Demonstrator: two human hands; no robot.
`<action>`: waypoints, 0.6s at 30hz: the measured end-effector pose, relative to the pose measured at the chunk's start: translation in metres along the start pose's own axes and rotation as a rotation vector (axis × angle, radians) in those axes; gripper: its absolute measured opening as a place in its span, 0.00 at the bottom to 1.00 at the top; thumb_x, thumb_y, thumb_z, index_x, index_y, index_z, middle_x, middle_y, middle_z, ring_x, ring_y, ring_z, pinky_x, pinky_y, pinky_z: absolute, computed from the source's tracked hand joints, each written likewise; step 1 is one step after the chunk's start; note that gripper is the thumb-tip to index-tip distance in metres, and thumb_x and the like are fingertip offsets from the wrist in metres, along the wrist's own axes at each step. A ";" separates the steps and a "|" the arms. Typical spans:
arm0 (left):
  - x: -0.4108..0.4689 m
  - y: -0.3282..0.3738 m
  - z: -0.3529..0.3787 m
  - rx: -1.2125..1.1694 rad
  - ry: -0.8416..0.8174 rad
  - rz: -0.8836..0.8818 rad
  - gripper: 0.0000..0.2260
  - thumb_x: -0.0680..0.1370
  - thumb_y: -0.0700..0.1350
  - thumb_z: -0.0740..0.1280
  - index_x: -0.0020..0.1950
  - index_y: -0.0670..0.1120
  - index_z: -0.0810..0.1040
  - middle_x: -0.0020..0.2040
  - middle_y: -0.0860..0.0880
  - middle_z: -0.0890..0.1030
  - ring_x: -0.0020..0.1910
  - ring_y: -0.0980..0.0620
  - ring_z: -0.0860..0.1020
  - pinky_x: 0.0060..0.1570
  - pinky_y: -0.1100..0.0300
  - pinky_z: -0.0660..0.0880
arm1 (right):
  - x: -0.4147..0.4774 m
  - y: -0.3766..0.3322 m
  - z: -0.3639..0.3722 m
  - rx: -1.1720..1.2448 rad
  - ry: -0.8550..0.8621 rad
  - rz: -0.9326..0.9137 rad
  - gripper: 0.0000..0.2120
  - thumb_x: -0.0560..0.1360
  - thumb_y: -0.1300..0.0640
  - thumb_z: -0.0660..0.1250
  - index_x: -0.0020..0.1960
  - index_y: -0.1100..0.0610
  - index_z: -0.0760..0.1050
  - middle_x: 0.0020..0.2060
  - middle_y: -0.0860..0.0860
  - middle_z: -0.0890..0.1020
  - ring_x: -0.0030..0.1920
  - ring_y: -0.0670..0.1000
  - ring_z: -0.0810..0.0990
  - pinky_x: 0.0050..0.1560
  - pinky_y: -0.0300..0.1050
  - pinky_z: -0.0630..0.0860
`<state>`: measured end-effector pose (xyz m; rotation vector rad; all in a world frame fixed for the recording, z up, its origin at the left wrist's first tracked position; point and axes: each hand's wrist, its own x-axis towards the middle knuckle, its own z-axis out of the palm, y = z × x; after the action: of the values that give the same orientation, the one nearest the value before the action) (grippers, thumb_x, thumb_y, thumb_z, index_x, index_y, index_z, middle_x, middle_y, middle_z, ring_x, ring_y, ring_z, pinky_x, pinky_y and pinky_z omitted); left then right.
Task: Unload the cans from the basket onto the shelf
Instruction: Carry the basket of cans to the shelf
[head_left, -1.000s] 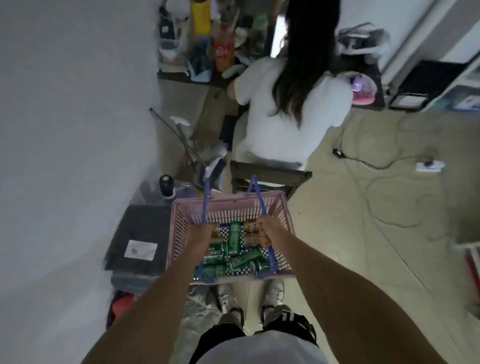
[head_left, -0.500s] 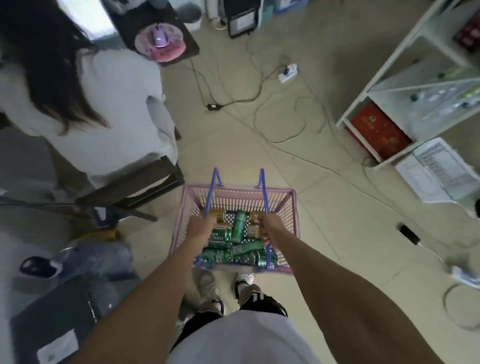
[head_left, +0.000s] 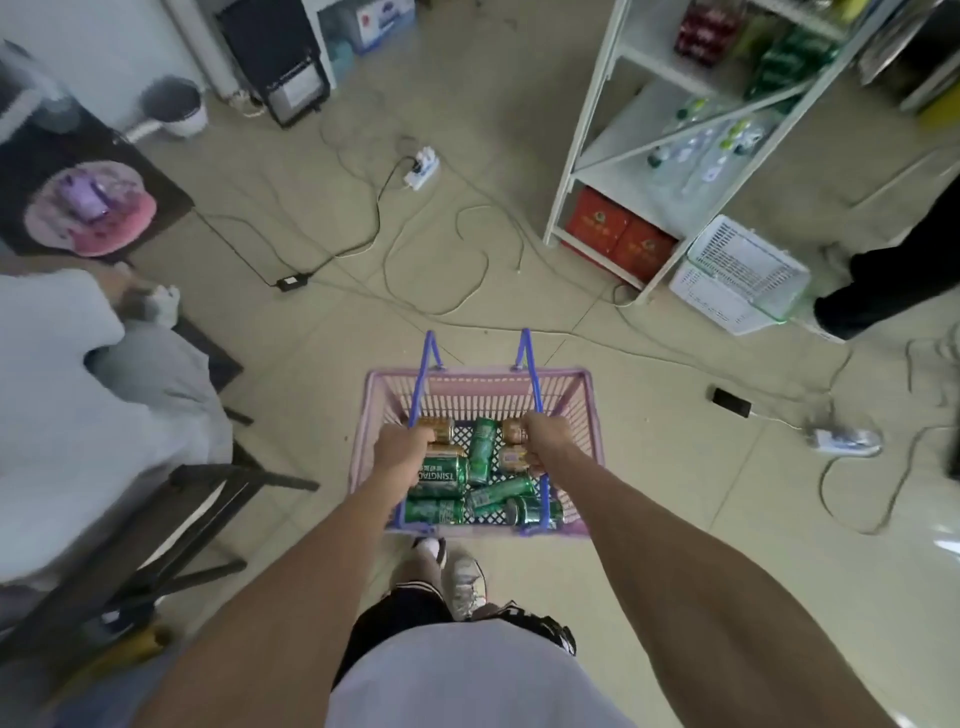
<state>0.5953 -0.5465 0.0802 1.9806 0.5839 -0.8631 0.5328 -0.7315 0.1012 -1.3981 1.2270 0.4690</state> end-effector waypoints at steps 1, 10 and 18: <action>0.008 0.010 0.000 0.017 -0.011 0.015 0.11 0.77 0.38 0.65 0.58 0.35 0.76 0.30 0.48 0.69 0.22 0.55 0.63 0.18 0.62 0.60 | 0.006 -0.008 0.000 0.008 0.013 0.006 0.14 0.81 0.59 0.61 0.61 0.67 0.75 0.30 0.52 0.71 0.28 0.50 0.68 0.27 0.43 0.67; 0.110 0.097 -0.025 0.086 -0.085 0.052 0.06 0.78 0.39 0.65 0.52 0.36 0.76 0.30 0.48 0.69 0.23 0.54 0.63 0.21 0.61 0.61 | 0.067 -0.105 0.024 -0.001 0.075 0.043 0.09 0.82 0.60 0.62 0.44 0.61 0.74 0.29 0.51 0.71 0.24 0.48 0.65 0.22 0.39 0.65; 0.172 0.176 -0.048 0.065 -0.088 0.071 0.04 0.77 0.38 0.64 0.50 0.37 0.75 0.28 0.49 0.67 0.22 0.54 0.62 0.18 0.64 0.59 | 0.092 -0.190 0.049 0.047 0.078 -0.005 0.11 0.83 0.56 0.62 0.44 0.60 0.73 0.28 0.50 0.69 0.26 0.48 0.64 0.25 0.42 0.64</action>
<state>0.8429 -0.5823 0.0621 1.9979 0.4375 -0.9311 0.7476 -0.7635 0.1013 -1.3898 1.2893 0.3824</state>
